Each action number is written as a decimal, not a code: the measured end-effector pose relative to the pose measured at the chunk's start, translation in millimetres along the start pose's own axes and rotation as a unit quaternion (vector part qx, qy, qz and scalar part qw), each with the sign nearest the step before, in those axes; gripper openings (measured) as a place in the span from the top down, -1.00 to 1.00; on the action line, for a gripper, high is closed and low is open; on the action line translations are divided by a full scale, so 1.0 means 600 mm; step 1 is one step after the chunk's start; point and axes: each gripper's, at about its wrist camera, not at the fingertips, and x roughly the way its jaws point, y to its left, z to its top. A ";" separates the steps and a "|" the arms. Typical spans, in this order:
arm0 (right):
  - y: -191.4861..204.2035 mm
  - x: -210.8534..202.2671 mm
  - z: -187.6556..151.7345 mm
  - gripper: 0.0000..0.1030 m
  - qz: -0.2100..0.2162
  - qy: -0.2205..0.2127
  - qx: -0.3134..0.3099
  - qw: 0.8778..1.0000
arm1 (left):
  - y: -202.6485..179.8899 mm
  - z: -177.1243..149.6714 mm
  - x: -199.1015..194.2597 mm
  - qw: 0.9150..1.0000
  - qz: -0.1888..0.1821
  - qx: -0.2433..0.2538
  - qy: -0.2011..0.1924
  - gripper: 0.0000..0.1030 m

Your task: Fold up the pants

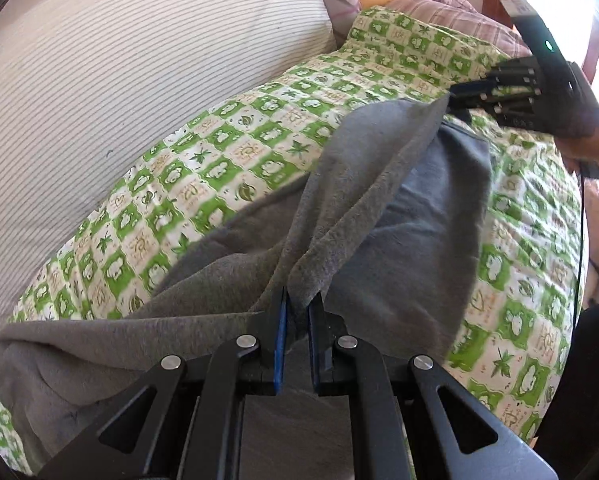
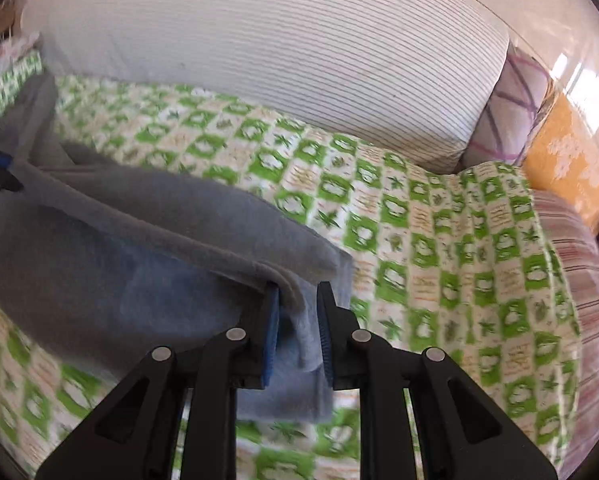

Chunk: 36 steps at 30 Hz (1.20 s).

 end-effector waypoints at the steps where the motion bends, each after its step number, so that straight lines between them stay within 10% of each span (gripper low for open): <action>1: -0.002 -0.004 -0.003 0.61 -0.002 -0.001 -0.001 1.000 | -0.006 -0.008 -0.003 1.000 0.002 -0.001 -0.001 0.85; 26: 0.008 -0.003 -0.081 0.89 0.083 0.063 0.048 0.993 | -0.045 -0.055 -0.004 1.000 -0.006 -0.006 0.018 0.69; 36: 0.065 -0.070 -0.064 -0.20 0.078 0.026 0.029 0.996 | 0.042 -0.105 -0.070 0.998 0.016 -0.058 -0.006 0.04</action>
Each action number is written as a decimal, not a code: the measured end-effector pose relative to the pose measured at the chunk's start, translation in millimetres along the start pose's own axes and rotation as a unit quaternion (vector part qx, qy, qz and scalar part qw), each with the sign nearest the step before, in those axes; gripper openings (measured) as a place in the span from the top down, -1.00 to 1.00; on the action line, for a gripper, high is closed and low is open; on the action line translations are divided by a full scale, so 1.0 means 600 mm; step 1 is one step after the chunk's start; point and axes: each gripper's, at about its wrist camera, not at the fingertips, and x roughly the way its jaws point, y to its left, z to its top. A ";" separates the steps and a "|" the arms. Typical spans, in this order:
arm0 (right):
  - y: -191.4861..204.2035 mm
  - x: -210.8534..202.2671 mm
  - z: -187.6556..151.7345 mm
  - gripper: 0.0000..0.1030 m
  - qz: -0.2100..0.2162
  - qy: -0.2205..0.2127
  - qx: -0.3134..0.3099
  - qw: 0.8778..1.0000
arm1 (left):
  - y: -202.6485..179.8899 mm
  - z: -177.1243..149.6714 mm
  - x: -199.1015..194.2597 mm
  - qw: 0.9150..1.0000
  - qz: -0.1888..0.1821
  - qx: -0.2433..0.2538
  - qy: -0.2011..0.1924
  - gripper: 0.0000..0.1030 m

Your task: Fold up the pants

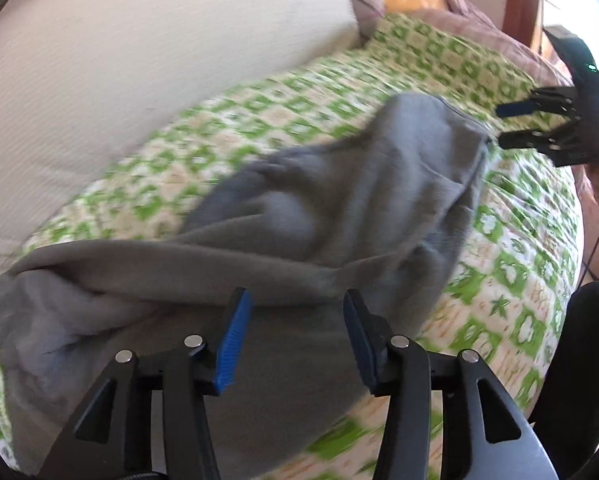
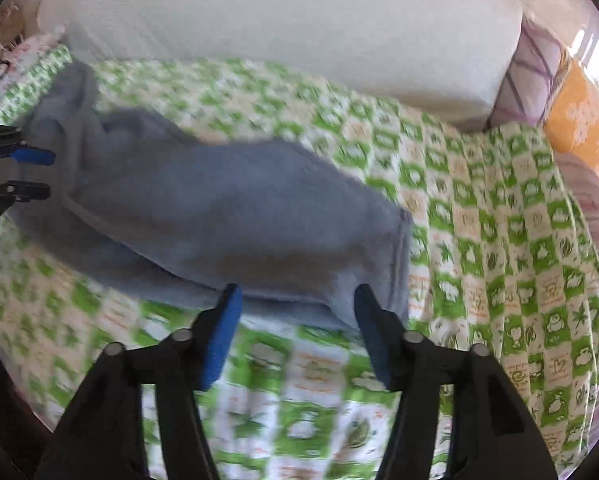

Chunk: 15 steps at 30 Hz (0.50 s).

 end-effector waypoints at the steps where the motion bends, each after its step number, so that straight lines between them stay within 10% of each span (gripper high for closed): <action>1: 0.007 -0.009 0.006 -0.20 0.016 -0.011 0.007 1.000 | 0.023 -0.007 -0.013 1.000 0.005 -0.007 -0.003 0.04; 9: 0.137 0.003 0.112 -0.20 0.159 -0.044 0.041 0.985 | 0.230 -0.058 -0.064 0.993 0.064 -0.102 0.004 0.03; 15: 0.278 0.058 0.207 -0.21 0.230 -0.026 0.027 0.972 | 0.422 -0.099 -0.090 0.971 0.095 -0.219 0.008 -0.12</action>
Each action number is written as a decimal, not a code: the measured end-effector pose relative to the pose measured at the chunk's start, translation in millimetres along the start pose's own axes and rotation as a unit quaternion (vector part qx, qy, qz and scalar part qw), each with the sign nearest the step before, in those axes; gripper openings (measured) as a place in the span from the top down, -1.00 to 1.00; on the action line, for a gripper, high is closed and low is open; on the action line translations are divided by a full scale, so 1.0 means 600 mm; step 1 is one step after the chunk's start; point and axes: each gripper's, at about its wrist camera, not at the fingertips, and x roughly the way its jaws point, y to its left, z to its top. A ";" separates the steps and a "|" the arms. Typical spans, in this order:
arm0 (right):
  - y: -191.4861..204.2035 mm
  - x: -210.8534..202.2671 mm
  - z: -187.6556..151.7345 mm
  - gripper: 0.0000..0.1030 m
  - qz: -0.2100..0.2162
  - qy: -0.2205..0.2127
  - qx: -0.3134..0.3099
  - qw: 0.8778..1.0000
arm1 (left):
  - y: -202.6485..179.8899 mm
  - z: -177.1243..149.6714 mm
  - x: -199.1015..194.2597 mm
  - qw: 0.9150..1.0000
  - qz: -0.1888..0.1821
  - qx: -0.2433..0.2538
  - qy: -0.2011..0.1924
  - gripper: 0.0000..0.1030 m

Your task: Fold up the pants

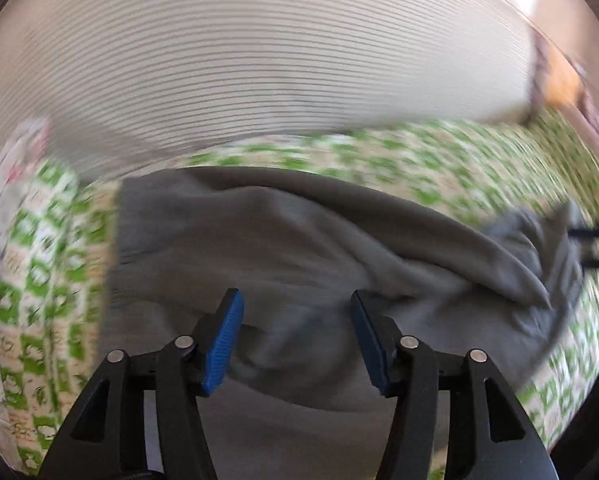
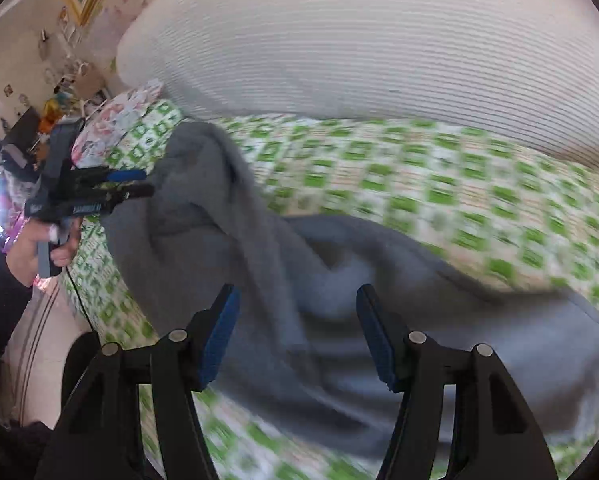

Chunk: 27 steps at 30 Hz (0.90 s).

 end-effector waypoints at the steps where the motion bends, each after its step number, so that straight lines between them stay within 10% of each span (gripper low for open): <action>1: 0.016 0.017 0.013 -0.21 0.003 0.001 -0.006 1.000 | 0.017 0.007 0.003 1.000 0.002 -0.014 0.001 -0.13; 22: 0.049 0.258 0.176 -0.21 -0.029 0.039 -0.003 0.999 | 0.247 0.144 0.208 0.985 0.062 -0.142 0.072 -0.31; 24: 0.043 0.279 0.178 -0.19 -0.033 0.052 0.007 0.998 | 0.251 0.145 0.219 0.985 0.053 -0.145 0.072 0.10; 25: 0.041 0.288 0.176 -0.06 -0.029 0.059 0.009 0.998 | 0.252 0.144 0.217 0.986 0.042 -0.146 0.065 0.60; 27: 0.041 0.295 0.174 0.93 -0.031 0.065 0.011 0.997 | 0.249 0.139 0.203 0.988 0.026 -0.146 0.049 0.65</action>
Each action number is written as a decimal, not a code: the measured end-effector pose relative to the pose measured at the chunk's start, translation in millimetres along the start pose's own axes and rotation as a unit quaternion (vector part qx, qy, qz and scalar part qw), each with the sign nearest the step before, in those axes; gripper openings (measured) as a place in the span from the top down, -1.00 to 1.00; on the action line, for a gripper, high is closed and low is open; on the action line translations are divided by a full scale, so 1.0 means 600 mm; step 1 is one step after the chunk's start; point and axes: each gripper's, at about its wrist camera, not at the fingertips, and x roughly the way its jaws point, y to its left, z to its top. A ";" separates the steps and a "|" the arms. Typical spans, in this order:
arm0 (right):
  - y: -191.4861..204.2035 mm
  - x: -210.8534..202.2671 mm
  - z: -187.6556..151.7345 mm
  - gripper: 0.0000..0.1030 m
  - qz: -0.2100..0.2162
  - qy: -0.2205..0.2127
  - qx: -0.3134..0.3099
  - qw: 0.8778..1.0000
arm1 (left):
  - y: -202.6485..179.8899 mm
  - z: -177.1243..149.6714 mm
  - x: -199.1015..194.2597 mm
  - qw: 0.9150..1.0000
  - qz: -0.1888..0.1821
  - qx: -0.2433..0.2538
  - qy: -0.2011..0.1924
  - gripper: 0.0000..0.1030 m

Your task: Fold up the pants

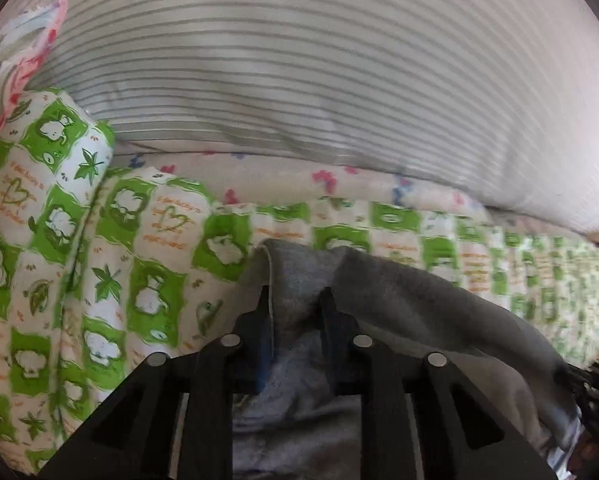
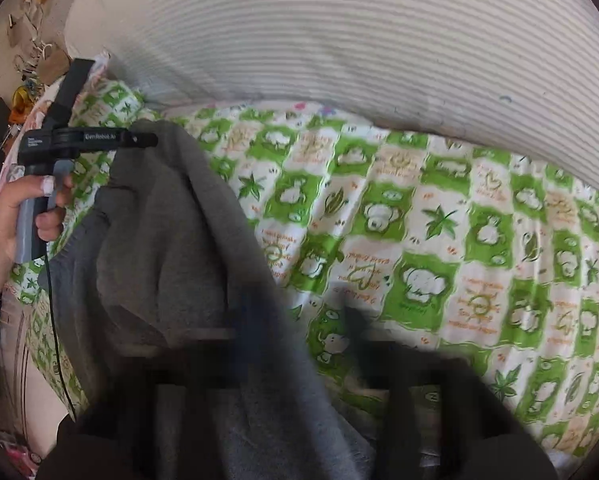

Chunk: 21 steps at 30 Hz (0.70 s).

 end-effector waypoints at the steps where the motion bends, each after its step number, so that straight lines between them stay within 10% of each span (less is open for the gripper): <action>1: 0.001 -0.005 -0.002 0.93 -0.003 -0.007 0.003 1.000 | -0.002 -0.008 -0.018 1.000 -0.002 0.009 -0.018 0.68; 10: 0.061 -0.109 -0.020 0.93 0.038 -0.099 -0.021 0.994 | 0.026 -0.106 -0.196 0.992 -0.057 0.024 -0.114 0.77; 21: 0.173 -0.191 -0.138 0.93 0.103 -0.108 -0.110 0.983 | 0.101 -0.263 -0.281 0.982 -0.093 -0.031 -0.161 0.77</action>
